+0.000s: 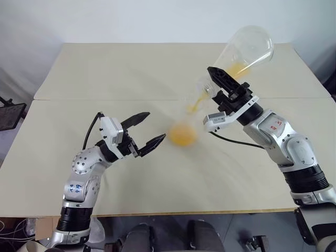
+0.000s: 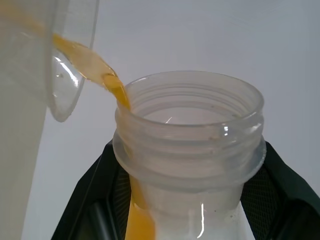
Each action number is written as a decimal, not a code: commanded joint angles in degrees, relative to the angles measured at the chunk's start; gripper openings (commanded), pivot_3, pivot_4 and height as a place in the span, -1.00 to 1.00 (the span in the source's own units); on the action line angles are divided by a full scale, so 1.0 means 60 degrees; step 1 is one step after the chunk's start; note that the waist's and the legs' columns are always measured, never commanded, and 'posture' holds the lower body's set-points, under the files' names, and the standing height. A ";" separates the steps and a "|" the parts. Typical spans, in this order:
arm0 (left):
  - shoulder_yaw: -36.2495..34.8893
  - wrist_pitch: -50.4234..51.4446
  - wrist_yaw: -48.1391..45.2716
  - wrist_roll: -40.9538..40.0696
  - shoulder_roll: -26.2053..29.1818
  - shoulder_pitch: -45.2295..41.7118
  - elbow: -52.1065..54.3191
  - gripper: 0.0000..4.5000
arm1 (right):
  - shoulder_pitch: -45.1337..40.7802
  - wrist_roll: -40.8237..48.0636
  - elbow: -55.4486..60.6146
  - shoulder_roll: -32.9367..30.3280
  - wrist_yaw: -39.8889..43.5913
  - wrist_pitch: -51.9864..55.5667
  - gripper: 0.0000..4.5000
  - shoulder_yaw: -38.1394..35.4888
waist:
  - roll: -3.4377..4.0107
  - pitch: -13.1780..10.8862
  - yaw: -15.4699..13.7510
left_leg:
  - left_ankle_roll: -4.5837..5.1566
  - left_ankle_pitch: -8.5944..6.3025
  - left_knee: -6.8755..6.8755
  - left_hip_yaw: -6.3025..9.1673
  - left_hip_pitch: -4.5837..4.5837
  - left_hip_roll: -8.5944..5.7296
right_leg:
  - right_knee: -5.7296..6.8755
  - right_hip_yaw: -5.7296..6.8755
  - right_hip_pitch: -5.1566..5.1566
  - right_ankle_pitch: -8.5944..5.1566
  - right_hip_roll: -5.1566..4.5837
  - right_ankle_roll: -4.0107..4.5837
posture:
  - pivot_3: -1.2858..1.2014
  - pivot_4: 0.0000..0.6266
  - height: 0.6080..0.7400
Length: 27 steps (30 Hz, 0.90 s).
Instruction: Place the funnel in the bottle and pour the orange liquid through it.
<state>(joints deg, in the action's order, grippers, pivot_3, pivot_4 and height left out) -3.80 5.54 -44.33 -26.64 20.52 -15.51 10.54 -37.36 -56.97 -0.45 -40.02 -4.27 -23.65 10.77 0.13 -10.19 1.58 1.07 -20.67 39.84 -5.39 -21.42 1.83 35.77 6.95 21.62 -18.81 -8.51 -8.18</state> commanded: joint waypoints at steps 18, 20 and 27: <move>0.0005 -0.0178 0.0134 -0.0065 -0.0022 0.0076 0.0508 1.00 | -0.0449 -0.0051 0.0031 -0.0090 -0.0378 -0.0174 0.10 0.0014 | 0.0000 0.0000 0.0002 | 0.0000 0.0000 -0.0001 0.0000 0.0000 0.0002 | -0.0001 0.0000 0.0000 0.0000 0.0000 0.0000 | 0.03 -0.52 1.00; 0.0004 -0.0183 0.0141 -0.0065 -0.0017 0.0088 0.0520 1.00 | -0.0474 -0.0069 -0.0020 -0.0078 -0.0400 -0.0193 0.10 0.0029 | 0.0000 0.0000 0.0001 | 0.0000 0.0000 -0.0001 0.0000 0.0000 0.0002 | -0.0001 0.0000 0.0000 0.0000 0.0000 0.0000 | 0.03 -0.52 1.00; -0.0012 -0.0183 0.0173 -0.0065 -0.0001 0.0100 0.0549 1.00 | -0.0591 -0.0182 -0.0206 -0.0064 -0.0561 -0.0211 0.10 0.0109 | 0.0000 0.0000 0.0004 | 0.0000 0.0000 -0.0001 0.0000 0.0000 0.0002 | -0.0001 0.0000 0.0000 0.0000 0.0000 0.0000 | 0.03 -0.52 1.00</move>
<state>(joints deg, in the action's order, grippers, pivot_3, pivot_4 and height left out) -3.53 5.54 -43.49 -26.64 20.50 -15.20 10.95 -39.22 -58.05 -2.59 -40.01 -6.30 -24.90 12.06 0.13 -10.19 1.61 1.07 -20.67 39.84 -5.39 -21.42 1.85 35.76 6.95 21.61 -18.81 -8.51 -8.18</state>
